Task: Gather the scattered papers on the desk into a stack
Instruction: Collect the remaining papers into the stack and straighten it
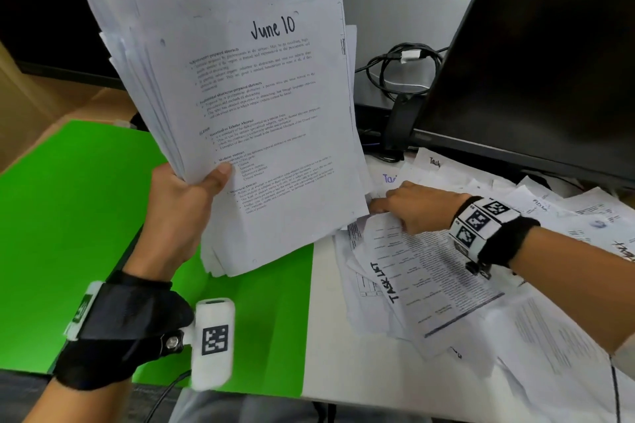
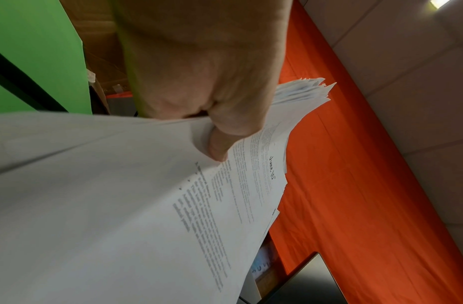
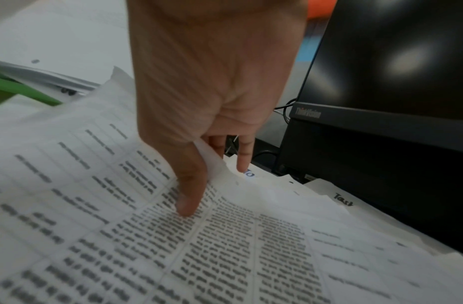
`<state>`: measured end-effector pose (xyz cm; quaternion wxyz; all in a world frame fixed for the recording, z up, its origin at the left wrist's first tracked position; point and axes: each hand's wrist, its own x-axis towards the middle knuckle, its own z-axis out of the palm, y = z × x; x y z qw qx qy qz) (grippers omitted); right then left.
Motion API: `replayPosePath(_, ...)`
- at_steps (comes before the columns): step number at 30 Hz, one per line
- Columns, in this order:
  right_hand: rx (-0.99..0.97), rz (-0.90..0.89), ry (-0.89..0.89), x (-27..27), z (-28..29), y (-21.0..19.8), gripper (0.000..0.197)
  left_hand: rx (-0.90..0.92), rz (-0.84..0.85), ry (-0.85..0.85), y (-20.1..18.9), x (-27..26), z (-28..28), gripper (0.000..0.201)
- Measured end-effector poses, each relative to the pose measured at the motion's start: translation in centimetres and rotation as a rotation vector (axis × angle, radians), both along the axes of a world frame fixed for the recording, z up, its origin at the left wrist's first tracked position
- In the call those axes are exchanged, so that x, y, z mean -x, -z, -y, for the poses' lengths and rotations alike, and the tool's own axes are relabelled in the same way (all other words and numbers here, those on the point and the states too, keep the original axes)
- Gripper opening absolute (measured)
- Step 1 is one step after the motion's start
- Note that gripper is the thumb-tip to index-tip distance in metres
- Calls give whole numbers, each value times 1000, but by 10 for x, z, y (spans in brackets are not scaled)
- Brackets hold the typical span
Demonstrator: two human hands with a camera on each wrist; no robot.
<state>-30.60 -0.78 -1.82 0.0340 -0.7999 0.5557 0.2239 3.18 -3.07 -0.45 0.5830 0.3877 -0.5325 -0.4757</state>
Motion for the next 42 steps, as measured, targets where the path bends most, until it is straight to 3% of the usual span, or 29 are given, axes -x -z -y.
replayPosePath(4, -28, 1, 65, 1, 4, -2, 54, -2, -25, -16, 0, -1, 2, 29)
replayPosePath(8, -33, -74, -6, -3, 5, -3, 47, -4, -33, -19, 3, -3, 2, 30)
replayPosePath(16, -67, -46, -20, -7, 1, -5, 25, -17, -37, -15, 4, -8, -3, 29)
replayPosePath(22, -27, -106, -38, -6, 9, 1, 34, -17, -5, -10, 5, -8, -5, 30)
replayPosePath(26, -84, -47, 33, -9, 8, -1, 35, -25, 2, -5, 4, -4, -5, 31)
replayPosePath(31, -73, -51, -13, -11, 16, 2, 60, -22, 4, -1, 3, -2, -7, 31)
replayPosePath(35, -18, -31, -20, -13, 17, 0, 66, -13, 23, -6, 3, -6, -6, 30)
replayPosePath(39, 38, 70, 63, -14, 9, -32, 38, -3, 31, -26, 4, -8, -1, 28)
replayPosePath(42, 160, 107, 97, -4, -2, -79, 19, 31, 56, -60, 3, -10, 2, 27)
